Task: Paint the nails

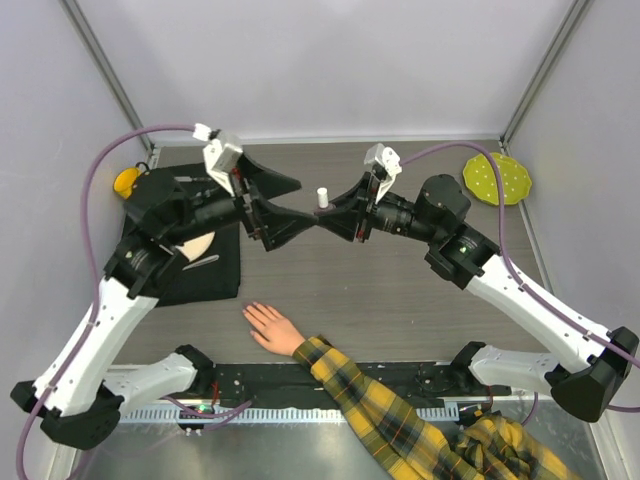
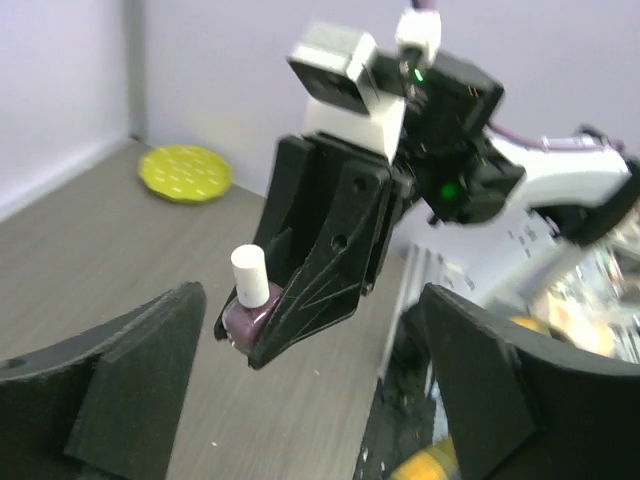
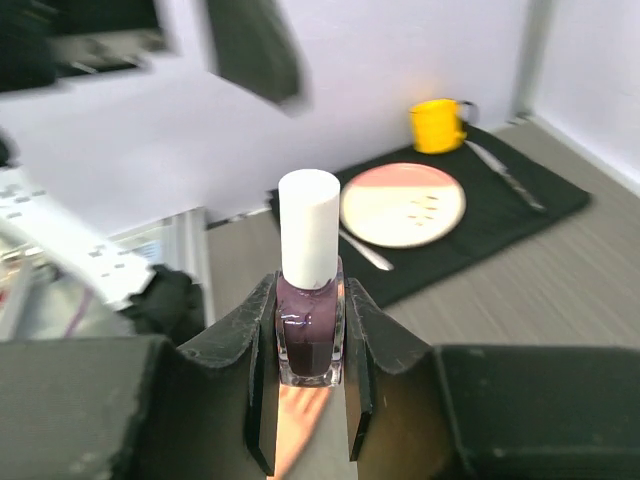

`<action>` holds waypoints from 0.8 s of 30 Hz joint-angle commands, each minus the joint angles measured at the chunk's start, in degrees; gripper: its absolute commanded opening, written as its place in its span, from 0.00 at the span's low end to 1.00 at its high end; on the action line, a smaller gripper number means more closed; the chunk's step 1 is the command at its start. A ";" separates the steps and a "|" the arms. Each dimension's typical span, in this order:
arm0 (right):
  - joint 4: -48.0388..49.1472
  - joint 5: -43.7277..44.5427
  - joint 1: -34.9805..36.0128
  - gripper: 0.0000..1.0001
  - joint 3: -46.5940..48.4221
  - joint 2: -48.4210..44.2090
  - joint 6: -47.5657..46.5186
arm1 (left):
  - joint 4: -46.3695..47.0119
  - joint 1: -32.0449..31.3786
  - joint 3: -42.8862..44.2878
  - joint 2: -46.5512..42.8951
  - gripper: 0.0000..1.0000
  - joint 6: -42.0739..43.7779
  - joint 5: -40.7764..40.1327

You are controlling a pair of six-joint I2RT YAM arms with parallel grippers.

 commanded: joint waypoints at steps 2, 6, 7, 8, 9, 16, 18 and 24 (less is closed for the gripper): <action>-0.81 13.95 0.34 0.01 0.70 -1.78 -4.47 | -2.95 -0.65 0.82 0.90 0.78 -3.46 -21.26; -1.16 17.66 0.34 0.01 1.32 -1.69 -4.91 | -6.03 -5.48 2.14 3.81 0.53 -6.19 -35.75; -1.43 17.84 0.34 0.01 1.49 -1.60 -5.18 | -6.30 -6.79 2.14 4.07 0.51 -6.19 -40.68; -1.86 17.67 0.34 0.01 1.67 -1.26 -5.18 | -5.78 -9.07 2.14 4.42 0.49 -5.84 -42.91; -2.04 17.66 0.34 0.01 1.85 -1.17 -5.27 | -5.34 -10.22 2.05 4.69 0.46 -5.49 -46.85; -1.96 17.14 0.34 0.01 1.67 -1.25 -5.27 | 0.12 -15.16 1.96 5.83 0.58 -2.59 -48.91; -1.96 17.05 0.35 0.01 1.67 -1.08 -5.18 | -0.32 -15.42 2.40 6.79 0.58 -2.59 -48.65; -1.25 16.70 0.43 0.01 1.76 -1.34 -4.74 | -1.37 -16.21 4.33 9.95 0.52 -2.59 -48.47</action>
